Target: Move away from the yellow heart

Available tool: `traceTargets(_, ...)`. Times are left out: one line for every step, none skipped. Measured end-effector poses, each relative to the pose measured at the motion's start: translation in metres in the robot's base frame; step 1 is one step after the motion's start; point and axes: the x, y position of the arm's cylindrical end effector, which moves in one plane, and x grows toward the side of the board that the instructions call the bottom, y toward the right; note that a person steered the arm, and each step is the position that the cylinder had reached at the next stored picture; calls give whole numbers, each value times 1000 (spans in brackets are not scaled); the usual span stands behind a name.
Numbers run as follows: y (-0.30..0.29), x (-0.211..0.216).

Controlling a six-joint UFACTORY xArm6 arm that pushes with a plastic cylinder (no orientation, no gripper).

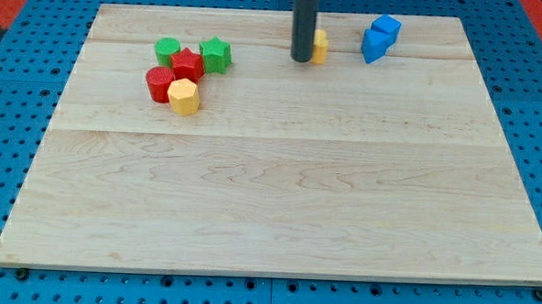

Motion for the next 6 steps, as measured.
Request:
traceTargets(-6,-22)
traceTargets(-1,-33)
traceTargets(53,-33)
traceTargets(-14,11)
traceTargets(-57,43)
traceTargets(-93,61)
